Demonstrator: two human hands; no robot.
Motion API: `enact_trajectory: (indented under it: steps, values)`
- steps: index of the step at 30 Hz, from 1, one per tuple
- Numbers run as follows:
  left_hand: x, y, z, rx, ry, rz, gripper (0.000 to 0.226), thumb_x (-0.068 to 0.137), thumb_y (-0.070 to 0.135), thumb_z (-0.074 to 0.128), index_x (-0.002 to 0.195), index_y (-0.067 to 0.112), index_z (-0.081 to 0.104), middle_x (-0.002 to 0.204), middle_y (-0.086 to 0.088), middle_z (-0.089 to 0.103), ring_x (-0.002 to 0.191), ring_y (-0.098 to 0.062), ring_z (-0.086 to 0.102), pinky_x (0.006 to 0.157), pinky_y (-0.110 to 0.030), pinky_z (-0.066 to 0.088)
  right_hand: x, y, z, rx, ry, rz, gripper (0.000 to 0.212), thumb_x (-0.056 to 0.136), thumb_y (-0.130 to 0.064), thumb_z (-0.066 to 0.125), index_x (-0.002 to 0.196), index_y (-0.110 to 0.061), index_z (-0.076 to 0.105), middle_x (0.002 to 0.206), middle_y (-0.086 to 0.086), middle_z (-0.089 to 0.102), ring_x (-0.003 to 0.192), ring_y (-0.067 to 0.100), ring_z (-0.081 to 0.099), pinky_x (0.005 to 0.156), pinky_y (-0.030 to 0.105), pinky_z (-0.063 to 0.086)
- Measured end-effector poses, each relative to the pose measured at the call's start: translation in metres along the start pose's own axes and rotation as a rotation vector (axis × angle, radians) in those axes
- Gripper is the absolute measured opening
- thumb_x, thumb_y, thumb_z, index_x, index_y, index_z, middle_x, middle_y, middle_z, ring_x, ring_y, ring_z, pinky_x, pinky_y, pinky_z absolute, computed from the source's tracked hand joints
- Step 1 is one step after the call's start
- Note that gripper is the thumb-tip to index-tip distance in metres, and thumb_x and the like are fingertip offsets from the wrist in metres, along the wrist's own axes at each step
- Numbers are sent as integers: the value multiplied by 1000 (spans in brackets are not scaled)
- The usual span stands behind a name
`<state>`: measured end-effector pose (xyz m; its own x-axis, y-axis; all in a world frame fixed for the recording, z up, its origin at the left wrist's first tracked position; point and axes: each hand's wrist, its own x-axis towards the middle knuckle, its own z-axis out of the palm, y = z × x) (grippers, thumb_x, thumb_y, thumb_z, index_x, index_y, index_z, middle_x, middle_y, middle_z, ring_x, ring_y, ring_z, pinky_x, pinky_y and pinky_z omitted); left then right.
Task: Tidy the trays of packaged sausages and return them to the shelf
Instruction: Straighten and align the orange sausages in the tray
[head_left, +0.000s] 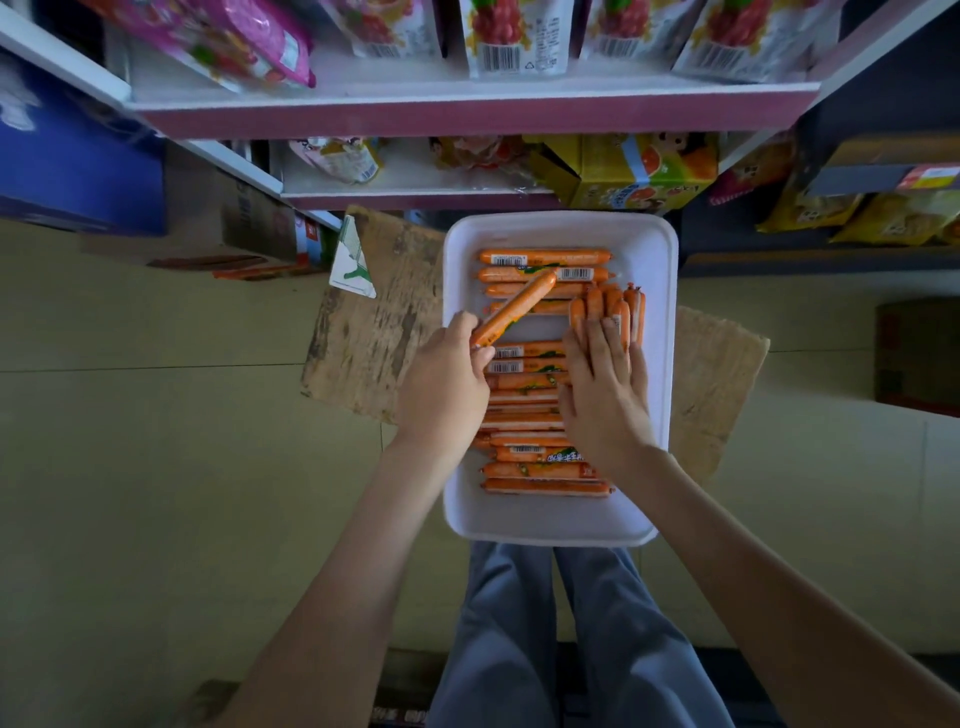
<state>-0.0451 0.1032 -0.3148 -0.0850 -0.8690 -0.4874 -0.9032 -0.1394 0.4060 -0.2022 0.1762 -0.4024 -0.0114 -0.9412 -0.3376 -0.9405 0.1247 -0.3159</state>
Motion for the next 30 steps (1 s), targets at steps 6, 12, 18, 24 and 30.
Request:
enact_trajectory:
  steps: [6,12,18,24,30]
  values:
    - [-8,8,-11,-181,-14,93,26,96,24,54,121,19,57,91,9,55,76,-6,47,59,-14,30,6,-15,-77,956,-80,166,37,100,-22,48,137,-20,49,138,1,52,129,14,47,106,37,40]
    - [-24,31,-42,-296,-93,206,30,96,24,53,125,27,59,95,12,56,83,-4,48,62,-2,31,-2,-36,-154,1292,144,206,13,98,-20,51,95,-20,64,81,-6,67,80,13,62,74,32,52]
    - [-43,41,-74,-340,-200,272,35,97,24,52,130,31,55,102,16,55,91,-3,48,69,3,32,-14,-37,-191,1449,136,220,10,95,-13,53,93,-9,61,76,2,64,70,17,59,65,26,49]
    - [-53,40,-85,-320,-243,249,33,94,28,56,127,29,56,100,14,58,87,-6,53,65,-2,33,-25,-37,-198,1413,67,144,12,95,-9,52,100,-3,62,86,10,64,79,25,59,76,33,53]
    - [-66,47,-103,-425,-266,327,24,96,37,48,115,30,60,100,12,61,89,-3,57,73,-14,42,-33,-47,-215,1382,-22,-61,15,94,-8,53,101,-13,65,90,3,69,85,22,65,83,36,54]
